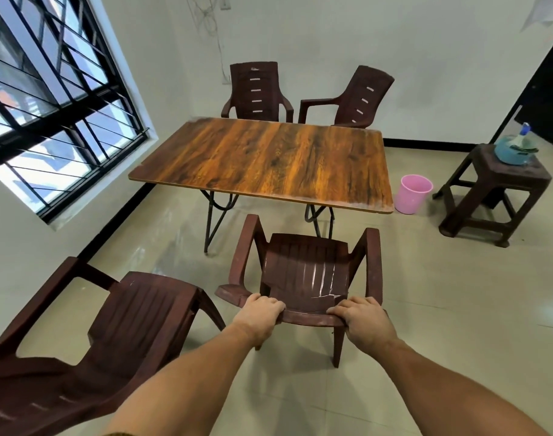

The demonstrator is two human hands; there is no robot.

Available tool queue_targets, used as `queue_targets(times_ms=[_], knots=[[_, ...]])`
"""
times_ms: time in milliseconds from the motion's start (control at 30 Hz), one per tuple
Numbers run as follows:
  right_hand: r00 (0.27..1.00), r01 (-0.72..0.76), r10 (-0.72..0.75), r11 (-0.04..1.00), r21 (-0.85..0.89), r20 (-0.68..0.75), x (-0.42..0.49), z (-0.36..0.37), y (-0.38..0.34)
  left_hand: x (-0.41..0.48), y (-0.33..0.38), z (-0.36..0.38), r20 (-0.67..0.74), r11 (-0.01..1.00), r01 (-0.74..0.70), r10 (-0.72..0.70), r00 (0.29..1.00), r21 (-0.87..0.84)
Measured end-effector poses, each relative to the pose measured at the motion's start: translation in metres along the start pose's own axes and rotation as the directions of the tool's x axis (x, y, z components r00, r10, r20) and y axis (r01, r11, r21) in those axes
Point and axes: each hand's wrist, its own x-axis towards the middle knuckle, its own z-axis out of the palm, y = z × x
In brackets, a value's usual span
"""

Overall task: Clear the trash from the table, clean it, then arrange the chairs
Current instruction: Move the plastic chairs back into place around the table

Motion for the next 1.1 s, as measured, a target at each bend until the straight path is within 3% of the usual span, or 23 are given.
queue_targets(times_ms=[133,533,633,800,900,1100], knots=[[0.998,-0.042,0.041,0.999,0.003,0.042,0.009,-0.007,0.006,0.005,0.014,-0.009,0.005,0.998,0.065,-0.065,0.998,-0.004],[0.995,-0.058,0.055,0.998,0.032,0.080,-0.003,-0.011,0.002,-0.009,0.014,-0.013,0.075,0.999,0.022,-0.020,0.997,-0.033],[0.998,-0.052,0.050,0.996,0.071,0.027,0.004,-0.016,-0.029,-0.028,-0.002,-0.015,-0.014,0.999,-0.013,0.013,1.000,-0.032],[0.988,0.114,-0.110,0.993,0.031,-0.106,0.027,-0.006,-0.151,-0.089,-0.076,0.001,-0.190,0.999,0.029,-0.037,0.981,-0.042],[0.972,0.173,-0.156,0.981,0.085,-0.178,0.038,0.014,-0.246,-0.149,-0.139,0.015,-0.170,0.990,0.134,-0.138,0.976,-0.035],[0.936,0.349,-0.331,0.917,0.192,-0.119,0.036,0.048,-0.454,-0.297,-0.259,0.048,-0.076,0.903,0.416,-0.424,0.902,-0.104]])
